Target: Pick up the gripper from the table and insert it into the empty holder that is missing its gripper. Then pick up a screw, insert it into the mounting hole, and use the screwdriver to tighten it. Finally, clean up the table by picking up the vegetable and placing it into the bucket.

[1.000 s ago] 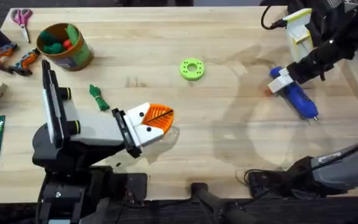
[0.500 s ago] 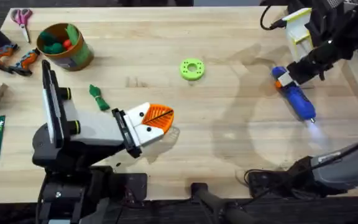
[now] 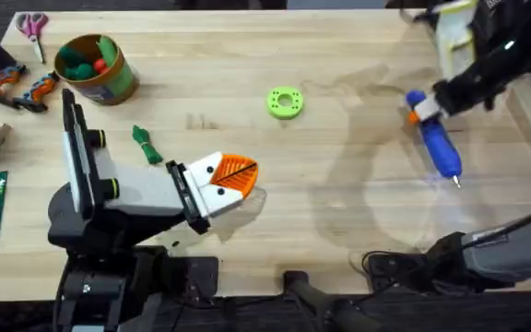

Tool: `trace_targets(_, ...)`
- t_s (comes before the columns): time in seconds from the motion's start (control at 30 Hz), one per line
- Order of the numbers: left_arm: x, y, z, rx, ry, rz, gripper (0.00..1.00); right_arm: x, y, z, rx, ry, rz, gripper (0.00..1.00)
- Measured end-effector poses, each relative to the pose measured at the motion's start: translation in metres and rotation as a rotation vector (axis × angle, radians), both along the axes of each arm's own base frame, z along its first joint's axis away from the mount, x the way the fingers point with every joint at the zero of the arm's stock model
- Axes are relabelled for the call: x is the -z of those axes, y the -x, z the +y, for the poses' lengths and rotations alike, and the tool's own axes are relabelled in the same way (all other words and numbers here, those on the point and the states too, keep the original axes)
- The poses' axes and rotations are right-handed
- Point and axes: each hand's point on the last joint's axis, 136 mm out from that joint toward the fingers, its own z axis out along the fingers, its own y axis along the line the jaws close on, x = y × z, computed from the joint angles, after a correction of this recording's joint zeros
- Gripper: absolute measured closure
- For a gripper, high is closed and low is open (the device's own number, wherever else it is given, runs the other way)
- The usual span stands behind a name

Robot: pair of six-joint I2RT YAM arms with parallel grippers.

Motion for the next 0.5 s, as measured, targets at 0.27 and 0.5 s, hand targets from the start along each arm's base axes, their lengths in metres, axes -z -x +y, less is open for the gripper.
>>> trace_targets(0.27, 0.000, 0.000, 0.000, 0.000, 0.000, 0.000, 0.996, -0.109, -0.007, 0.019, 0.043, -0.079, -0.164, 0.975)
trace_targets(0.5, 0.000, 0.000, 0.000, 0.000, 0.000, 0.000, 0.996, -0.190, -0.008, 0.054, -0.006, -0.235, -0.402, 0.975)
